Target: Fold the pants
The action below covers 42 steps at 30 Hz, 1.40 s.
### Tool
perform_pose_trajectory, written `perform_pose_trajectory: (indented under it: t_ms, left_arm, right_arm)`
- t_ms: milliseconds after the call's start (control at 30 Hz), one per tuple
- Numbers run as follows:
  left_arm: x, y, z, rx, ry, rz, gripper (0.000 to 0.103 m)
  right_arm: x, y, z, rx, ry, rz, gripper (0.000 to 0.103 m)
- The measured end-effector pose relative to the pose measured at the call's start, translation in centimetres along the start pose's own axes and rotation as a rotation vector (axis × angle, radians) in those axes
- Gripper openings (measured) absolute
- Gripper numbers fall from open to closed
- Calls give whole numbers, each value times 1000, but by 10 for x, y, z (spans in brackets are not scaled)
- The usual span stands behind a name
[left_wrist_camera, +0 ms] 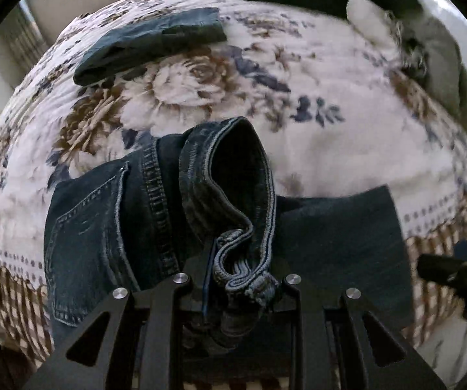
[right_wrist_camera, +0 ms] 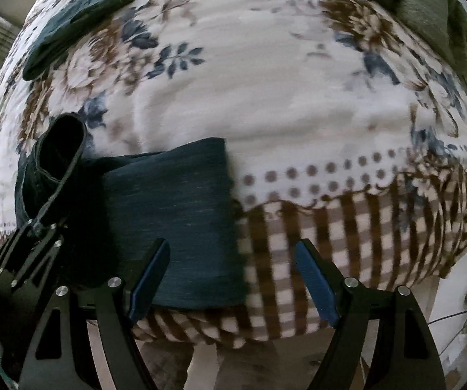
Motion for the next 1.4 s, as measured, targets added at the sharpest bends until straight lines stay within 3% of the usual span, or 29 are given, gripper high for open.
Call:
perform_pose_trajectory:
  t_ms: [100,167,233,300,333,467,533,667,700,800,833,867,900,933,1033,1167,1300,1400]
  left_arm:
    - [-2,1,2,43,-4,49,28]
    - [0,12,2,64,14,32,41]
    - [7,39,4,16,40,18,56]
    - [24,69,3,-26,66,55,92]
    - [39,85,1,-47,84,109,96]
    - [103,107,-22,-26,142,330,96]
    - [137,95,-41,42,167,404,96]
    - [179,67,-73,164,204,459,96]
    - [184,64,-79,177,208,470,96]
    - [199,57,-91,215,217,502,96]
    - [202,56,-94,221,230,501,96]
    - [204,56,-96,225,243,498,96]
    - [205,56,-97,232,263,492,96]
    - [205,56,-97,234,279,480,96]
    - [206,60,-92,232,321,440,96]
    - [206,70,-77,194,361,372,96]
    - [205,72,-62,174,419,277,96]
    - [200,65,-47,165,419,229,96]
  right_arm:
    - [-9,10,-2,0,5,11,82]
    - [-6,16,0,4,10,43,82]
    - [-2,25,4,-2,2,102,82]
    - [4,34,8,-14,3,161,86]
    - [11,36,10,-13,10,197,87]
    - [52,27,20,28,74,343,89]
    - [75,10,22,68,98,390,89]
    - [119,-43,25,165,115,469,93]
    - [126,-59,25,190,108,461,98]
    - [136,-80,28,198,73,410,98]
    - [137,-79,29,187,64,405,96]
    - [140,-74,27,169,73,402,78]
    - [140,-66,24,139,113,355,43]
    - [141,-59,22,117,135,348,21]
    - [139,-25,15,53,165,359,12]
    - [109,27,10,-7,101,406,11]
    - [43,53,6,-23,20,384,11]
    - [-20,48,3,7,-59,305,11]
Point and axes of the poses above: each gripper's, at about its wrist camera, not at the fingertips, and y roughly against the way its jaws point, x to its left, z to its top, the point moved 7 cm from there along -y, roughly the way its jaws point
